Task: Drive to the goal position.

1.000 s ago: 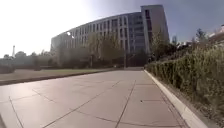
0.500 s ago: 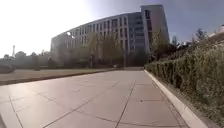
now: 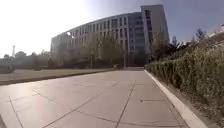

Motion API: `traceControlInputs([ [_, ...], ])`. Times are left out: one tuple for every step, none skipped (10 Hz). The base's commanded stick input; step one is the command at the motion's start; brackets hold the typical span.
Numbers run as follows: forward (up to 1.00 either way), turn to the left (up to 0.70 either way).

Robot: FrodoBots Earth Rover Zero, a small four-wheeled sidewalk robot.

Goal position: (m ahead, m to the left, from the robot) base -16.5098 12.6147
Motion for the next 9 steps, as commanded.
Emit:
traceControlInputs([
  [0.04, 0.0],
  [0.04, 0.0],
  [0.04, 0.0],
  [0.04, 0.0],
  [0.04, 0.0],
  [0.04, 0.0],
  [0.04, 0.0],
  [0.04, 0.0],
  [0.04, 0.0],
])
